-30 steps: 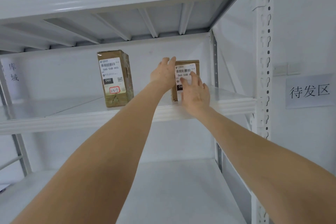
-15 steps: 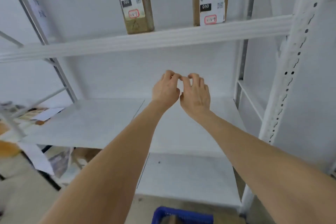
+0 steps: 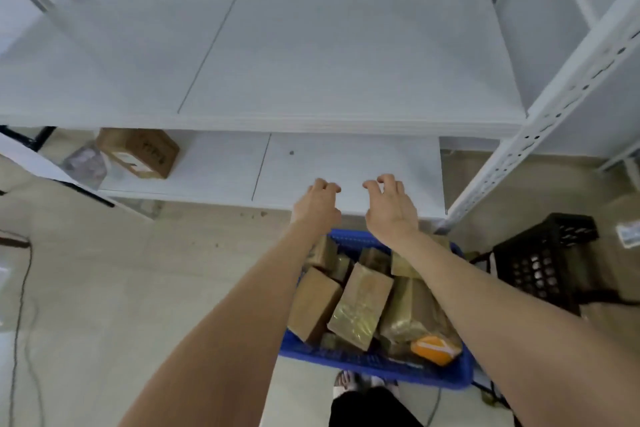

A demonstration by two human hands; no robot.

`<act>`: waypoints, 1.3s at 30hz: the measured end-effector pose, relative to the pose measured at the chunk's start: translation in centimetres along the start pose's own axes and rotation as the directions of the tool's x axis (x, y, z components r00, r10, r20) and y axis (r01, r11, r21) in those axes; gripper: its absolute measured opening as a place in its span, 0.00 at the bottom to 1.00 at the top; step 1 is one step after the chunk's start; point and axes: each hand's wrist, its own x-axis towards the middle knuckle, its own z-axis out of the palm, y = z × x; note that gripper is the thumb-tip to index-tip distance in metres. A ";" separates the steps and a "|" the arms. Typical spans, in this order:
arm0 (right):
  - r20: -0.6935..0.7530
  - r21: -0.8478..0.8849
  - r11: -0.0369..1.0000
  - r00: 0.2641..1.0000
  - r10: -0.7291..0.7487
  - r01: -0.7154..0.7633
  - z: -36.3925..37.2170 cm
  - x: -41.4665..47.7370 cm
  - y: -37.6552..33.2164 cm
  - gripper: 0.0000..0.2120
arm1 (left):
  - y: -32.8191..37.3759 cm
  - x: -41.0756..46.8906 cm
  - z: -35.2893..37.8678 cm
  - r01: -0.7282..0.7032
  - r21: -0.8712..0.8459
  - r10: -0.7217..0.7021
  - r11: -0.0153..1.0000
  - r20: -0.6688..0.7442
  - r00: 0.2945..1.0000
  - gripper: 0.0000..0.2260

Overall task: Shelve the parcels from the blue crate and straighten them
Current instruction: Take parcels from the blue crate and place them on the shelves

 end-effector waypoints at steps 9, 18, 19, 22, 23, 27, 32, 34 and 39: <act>0.404 0.150 0.881 0.841 0.359 -0.448 18.8 -0.6 6.0 0.28 | -5.4 2.9 19.0 0.204 -0.162 -0.142 0.965 0.329 0.934 0.17; 0.631 0.312 0.498 0.568 0.528 -0.809 35.2 2.3 11.9 0.37 | -8.1 7.7 35.7 0.443 -0.292 -0.238 0.848 0.537 0.809 0.32; 0.637 0.348 0.431 0.548 0.542 -0.832 36.5 2.6 12.5 0.40 | -8.2 8.4 37.0 0.460 -0.322 -0.236 0.827 0.543 0.806 0.33; 0.687 0.368 0.330 0.493 0.534 -0.869 38.2 3.3 13.3 0.48 | -8.1 9.5 39.4 0.508 -0.390 -0.226 0.768 0.577 0.784 0.38; 0.694 0.363 0.293 0.466 0.549 -0.885 38.4 3.4 13.4 0.50 | -8.1 9.6 39.8 0.536 -0.408 -0.228 0.739 0.598 0.768 0.40; 0.648 0.410 0.234 0.462 0.605 -0.881 37.4 3.3 13.2 0.49 | -8.0 9.0 39.2 0.640 -0.461 -0.287 0.615 0.625 0.726 0.45; 0.573 0.482 0.308 0.561 0.597 -0.820 31.4 2.7 11.7 0.43 | -6.6 7.2 33.5 0.691 -0.540 -0.380 0.481 0.582 0.719 0.43; 0.548 0.543 0.281 0.588 0.595 -0.791 27.7 2.3 10.5 0.43 | -5.8 6.3 29.8 0.677 -0.593 -0.403 0.436 0.544 0.736 0.36; 0.587 0.663 0.091 0.592 0.553 -0.743 17.4 1.0 7.1 0.46 | -3.6 4.2 19.4 0.598 -0.751 -0.433 0.280 0.457 0.777 0.22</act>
